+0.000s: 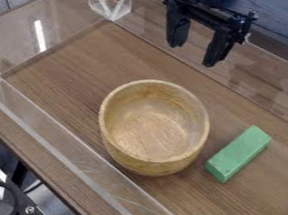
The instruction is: Put the green block in the brown bowl
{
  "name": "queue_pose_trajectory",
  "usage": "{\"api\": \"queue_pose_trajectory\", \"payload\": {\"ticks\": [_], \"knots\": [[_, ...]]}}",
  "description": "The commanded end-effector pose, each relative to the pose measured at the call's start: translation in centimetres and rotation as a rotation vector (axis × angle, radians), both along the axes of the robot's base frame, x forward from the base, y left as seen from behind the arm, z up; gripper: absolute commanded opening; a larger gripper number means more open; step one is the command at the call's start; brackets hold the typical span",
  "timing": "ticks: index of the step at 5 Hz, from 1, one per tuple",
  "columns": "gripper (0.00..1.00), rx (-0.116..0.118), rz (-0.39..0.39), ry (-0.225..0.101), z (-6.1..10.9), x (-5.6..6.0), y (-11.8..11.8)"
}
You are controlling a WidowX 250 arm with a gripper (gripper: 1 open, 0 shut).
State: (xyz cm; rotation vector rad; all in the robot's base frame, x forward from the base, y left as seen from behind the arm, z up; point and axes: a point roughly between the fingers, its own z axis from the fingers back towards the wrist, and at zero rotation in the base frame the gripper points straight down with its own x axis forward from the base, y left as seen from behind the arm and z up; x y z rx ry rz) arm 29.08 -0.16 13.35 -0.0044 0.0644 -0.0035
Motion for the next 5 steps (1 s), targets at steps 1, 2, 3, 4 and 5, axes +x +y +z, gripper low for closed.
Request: {"api": "queue_pose_trajectory", "payload": {"ticks": [1, 2, 3, 4, 5], "knots": [[1.0, -0.003, -0.026, 0.014, -0.6, -0.2, -0.8], [1.0, -0.015, -0.118, 0.019, -1.1, -0.9, -3.2], [1.0, -0.02, -0.181, 0.015, -2.1, -1.1, -6.0], [1.0, -0.024, -0.229, 0.016, -2.9, -1.4, -8.0], [1.0, -0.03, -0.263, 0.026, -4.1, -1.3, -9.2]]}}
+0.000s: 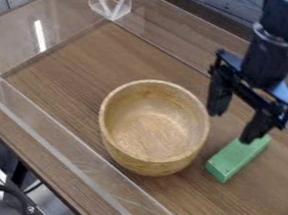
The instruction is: Put the green block in the brown bowl
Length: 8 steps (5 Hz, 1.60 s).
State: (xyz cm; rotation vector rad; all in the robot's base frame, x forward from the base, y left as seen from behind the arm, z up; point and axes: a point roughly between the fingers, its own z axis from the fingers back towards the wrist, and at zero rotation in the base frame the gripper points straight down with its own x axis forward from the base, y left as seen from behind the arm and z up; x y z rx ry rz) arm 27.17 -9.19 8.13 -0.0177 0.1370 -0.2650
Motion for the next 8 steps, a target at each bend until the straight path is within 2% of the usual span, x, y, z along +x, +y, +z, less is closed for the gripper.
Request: {"api": "queue_pose_trajectory", "payload": {"ticks": [1, 3, 4, 8], "knots": [[1.0, -0.009, -0.025, -0.026, -0.3, 0.8, -1.3], [1.0, 0.006, -0.039, 0.019, -3.1, 1.4, -2.0], [0.0, 0.007, -0.038, 0.031, -3.9, 1.8, -2.0], [0.0, -0.002, -0.063, 0.048, -5.3, 2.7, -2.6]]}}
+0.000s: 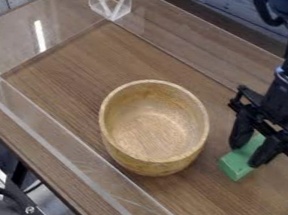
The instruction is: Put the green block in the brown bowl
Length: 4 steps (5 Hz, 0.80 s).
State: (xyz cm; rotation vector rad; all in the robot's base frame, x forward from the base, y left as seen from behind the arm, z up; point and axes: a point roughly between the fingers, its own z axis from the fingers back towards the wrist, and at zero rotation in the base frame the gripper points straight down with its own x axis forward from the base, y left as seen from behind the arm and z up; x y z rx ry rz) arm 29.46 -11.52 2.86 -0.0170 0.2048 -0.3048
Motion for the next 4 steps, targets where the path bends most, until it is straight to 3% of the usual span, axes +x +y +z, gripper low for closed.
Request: {"api": "queue_pose_trajectory", "payload": {"ticks": [1, 4], "knots": [[0.0, -0.012, -0.026, -0.008, -0.6, 0.5, -0.3], [0.0, -0.016, -0.039, 0.04, -1.9, 0.5, -0.4]]}}
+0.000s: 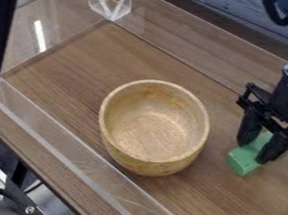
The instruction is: Put the green block in the brown bowl
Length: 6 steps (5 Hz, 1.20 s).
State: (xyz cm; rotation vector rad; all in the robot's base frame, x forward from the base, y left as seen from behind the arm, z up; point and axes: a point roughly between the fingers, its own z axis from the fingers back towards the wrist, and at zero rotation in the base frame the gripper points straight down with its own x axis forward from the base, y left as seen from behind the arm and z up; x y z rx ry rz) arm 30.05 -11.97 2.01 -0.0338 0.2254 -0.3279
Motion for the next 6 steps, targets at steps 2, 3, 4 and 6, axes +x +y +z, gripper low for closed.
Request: {"api": "queue_pose_trajectory", "payload": {"ticks": [2, 3, 4, 6], "knots": [[0.0, -0.003, -0.023, 0.051, -1.1, -0.2, 0.1], [0.0, -0.005, -0.025, 0.068, -1.1, -0.3, 0.2], [0.0, -0.008, -0.021, 0.051, -0.2, -0.5, 0.6], [0.0, -0.011, -0.008, 0.016, 1.9, -0.8, 1.6]]}}
